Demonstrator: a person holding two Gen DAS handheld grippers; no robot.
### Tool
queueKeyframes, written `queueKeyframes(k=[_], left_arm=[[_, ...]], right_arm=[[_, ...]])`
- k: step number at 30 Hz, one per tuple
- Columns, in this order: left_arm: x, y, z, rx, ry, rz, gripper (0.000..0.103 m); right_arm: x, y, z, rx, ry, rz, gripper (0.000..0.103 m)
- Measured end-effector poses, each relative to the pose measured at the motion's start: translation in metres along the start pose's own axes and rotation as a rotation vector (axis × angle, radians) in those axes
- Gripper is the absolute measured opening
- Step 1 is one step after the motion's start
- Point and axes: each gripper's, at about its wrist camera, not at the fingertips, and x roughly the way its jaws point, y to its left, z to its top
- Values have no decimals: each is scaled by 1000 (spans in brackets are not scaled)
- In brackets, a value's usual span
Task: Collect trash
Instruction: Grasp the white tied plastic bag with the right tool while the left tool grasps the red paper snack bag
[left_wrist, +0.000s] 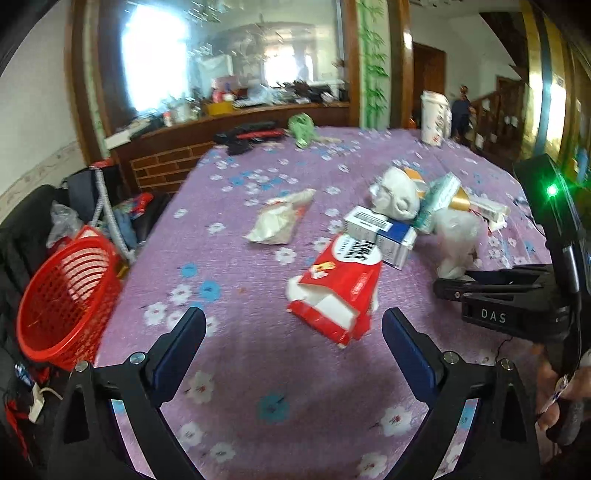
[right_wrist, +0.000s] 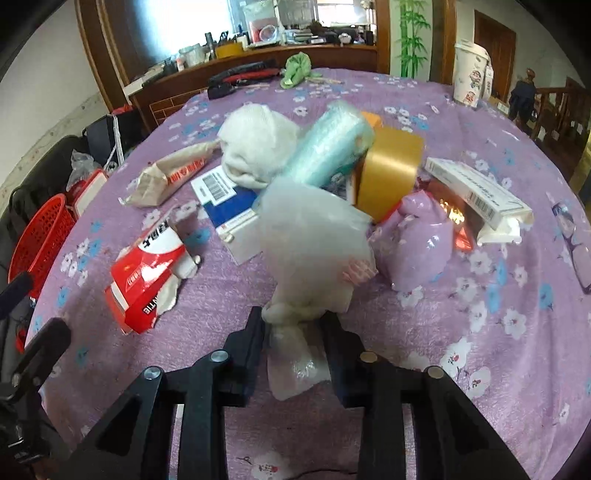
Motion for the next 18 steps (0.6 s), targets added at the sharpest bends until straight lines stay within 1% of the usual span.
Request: queueKeyframes(k=[3, 7, 13, 14, 15, 16, 18], left_arm=[[18, -10, 10, 46, 39, -21, 96], [46, -22, 17, 84, 98, -9, 96], [81, -27, 23, 82, 187, 26, 96], [83, -27, 24, 74, 193, 23, 90], [83, -25, 25, 62, 192, 17, 79], [85, -24, 25, 52, 200, 12, 74], [86, -22, 26, 45, 199, 17, 70]], right_arm=[[-7, -9, -4, 26, -14, 23, 33], [-18, -20, -10, 44, -33, 32, 33], [-30, -29, -15, 58, -53, 51, 33], [-31, -29, -16, 59, -55, 55, 33], [-32, -29, -16, 58, -59, 57, 33], [-33, -28, -16, 56, -61, 59, 33], [-34, -27, -16, 55, -63, 67, 33]])
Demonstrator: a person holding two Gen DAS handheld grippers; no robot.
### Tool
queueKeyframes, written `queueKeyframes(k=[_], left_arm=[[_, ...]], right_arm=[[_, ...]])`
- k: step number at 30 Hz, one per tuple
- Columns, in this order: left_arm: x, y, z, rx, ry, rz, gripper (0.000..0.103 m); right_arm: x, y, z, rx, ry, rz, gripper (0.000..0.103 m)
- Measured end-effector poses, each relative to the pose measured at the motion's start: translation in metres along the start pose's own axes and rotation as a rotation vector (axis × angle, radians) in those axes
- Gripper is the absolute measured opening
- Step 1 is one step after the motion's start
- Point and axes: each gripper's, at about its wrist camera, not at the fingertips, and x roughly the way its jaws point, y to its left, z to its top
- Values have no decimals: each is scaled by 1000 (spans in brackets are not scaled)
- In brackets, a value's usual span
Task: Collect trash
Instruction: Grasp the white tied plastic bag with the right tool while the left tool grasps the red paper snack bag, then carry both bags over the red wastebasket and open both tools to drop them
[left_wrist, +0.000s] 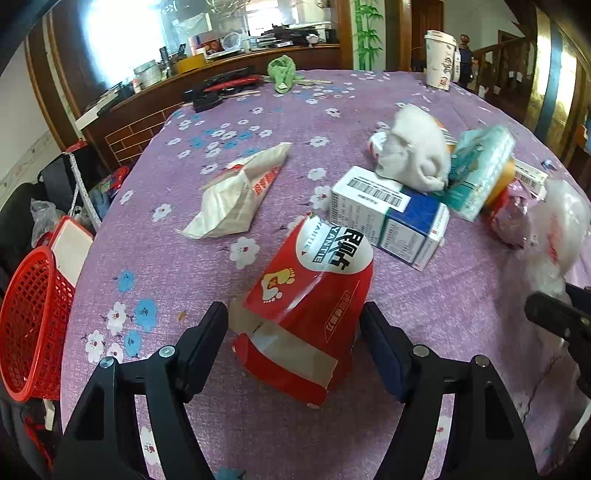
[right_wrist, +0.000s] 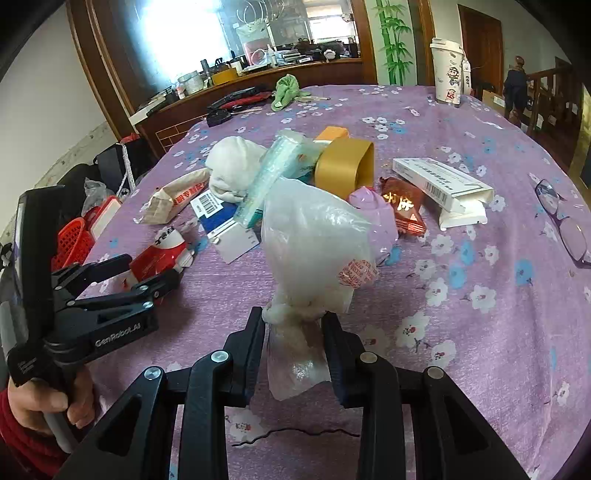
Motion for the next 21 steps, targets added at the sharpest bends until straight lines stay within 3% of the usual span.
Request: queueKeyframes(k=[1, 2, 8, 21], left_arm=[[-2, 1, 0, -3, -9, -2, 64], [-3, 2, -1, -10, -10, -5, 50], [-18, 18, -10, -92, -37, -78, 49], [-54, 43, -24, -161, -117, -92, 49]], right_arm=[[-1, 1, 0, -2, -2, 4, 34], [-1, 1, -1, -6, -3, 3, 34], [-8, 9, -2, -26, -25, 4, 34], [-14, 37, 0, -100, -30, 39, 34]])
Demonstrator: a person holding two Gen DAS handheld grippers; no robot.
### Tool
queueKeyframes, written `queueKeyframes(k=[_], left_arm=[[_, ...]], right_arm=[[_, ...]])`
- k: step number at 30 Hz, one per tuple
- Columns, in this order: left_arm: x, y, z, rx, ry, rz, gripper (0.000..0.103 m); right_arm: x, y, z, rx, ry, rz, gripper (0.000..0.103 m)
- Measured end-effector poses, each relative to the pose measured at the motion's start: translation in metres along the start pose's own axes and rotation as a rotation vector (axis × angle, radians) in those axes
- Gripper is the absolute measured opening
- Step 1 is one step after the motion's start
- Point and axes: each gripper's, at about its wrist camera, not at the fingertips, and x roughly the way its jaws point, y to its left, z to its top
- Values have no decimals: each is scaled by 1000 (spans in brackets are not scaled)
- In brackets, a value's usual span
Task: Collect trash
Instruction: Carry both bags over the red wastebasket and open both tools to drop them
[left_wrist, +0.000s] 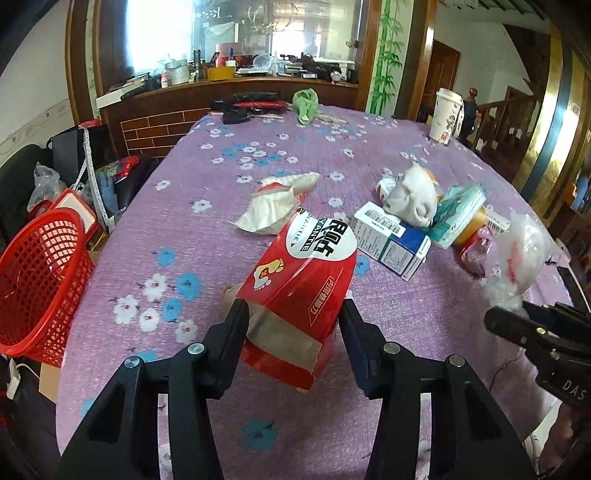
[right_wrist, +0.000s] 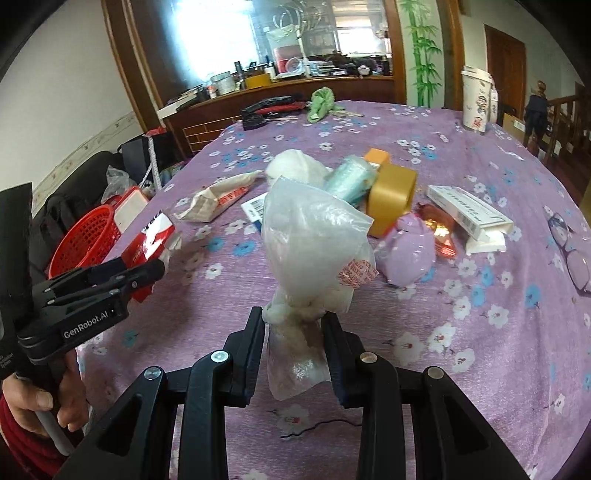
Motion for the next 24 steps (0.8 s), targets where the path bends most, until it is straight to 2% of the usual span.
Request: queueKeyframes(k=[13, 18, 24], left_arm=[[-33, 34, -1, -38, -74, 66, 49], [-49, 68, 3, -87, -108, 120, 50], [-72, 125, 2, -172, -146, 208, 50]], right_arm=[[4, 45, 15, -120, 36, 88, 34], [9, 71, 31, -166, 61, 141, 34], [14, 123, 58, -271, 56, 197, 34]])
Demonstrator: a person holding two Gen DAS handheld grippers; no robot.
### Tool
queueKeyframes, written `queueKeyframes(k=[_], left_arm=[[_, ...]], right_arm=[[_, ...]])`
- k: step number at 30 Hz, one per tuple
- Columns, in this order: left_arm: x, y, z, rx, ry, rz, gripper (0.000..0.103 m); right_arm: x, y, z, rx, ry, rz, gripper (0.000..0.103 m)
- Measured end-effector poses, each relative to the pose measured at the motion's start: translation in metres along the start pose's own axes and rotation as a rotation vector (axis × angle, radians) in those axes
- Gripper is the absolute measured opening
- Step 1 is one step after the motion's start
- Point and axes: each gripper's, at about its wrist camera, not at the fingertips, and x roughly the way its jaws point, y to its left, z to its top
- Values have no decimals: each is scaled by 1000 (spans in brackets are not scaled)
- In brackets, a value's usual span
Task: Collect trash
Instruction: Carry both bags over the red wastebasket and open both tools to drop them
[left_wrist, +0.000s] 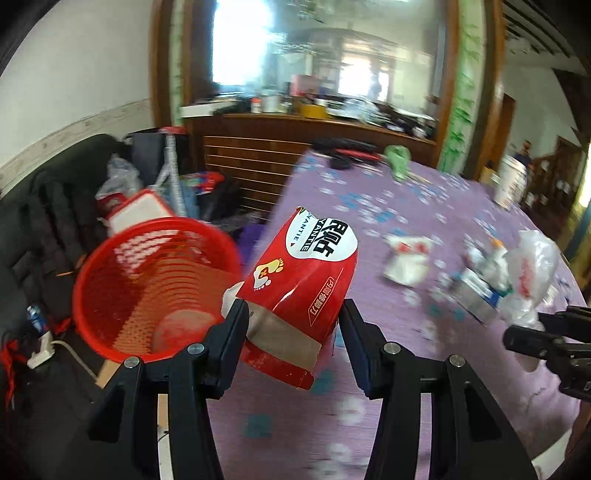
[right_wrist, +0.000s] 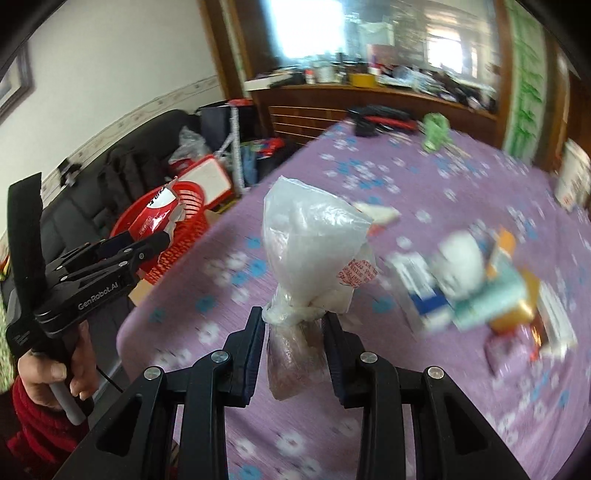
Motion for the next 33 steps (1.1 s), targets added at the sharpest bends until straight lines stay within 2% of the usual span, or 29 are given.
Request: queueKeyframes(k=[5, 11, 15, 25, 27, 28, 29, 33], left_arm=[[-2, 54, 6, -76, -17, 84, 50], [6, 105, 6, -145, -1, 148, 50], [13, 124, 7, -171, 3, 177, 50], [35, 155, 4, -195, 36, 211, 51], [38, 158, 4, -200, 35, 209, 51], [39, 159, 4, -206, 38, 208, 54], [40, 159, 4, -210, 38, 207, 58], [36, 158, 2, -211, 26, 208, 60]], right_arm=[[22, 40, 32, -71, 17, 67, 34], [55, 92, 66, -154, 39, 149, 35], [89, 127, 89, -184, 83, 212, 35], [156, 162, 125, -174, 148, 287, 36], [164, 165, 130, -169, 156, 299, 47], [165, 166, 132, -164, 154, 299, 59], [164, 164, 132, -154, 140, 301, 67], [148, 153, 128, -133, 102, 305, 68]])
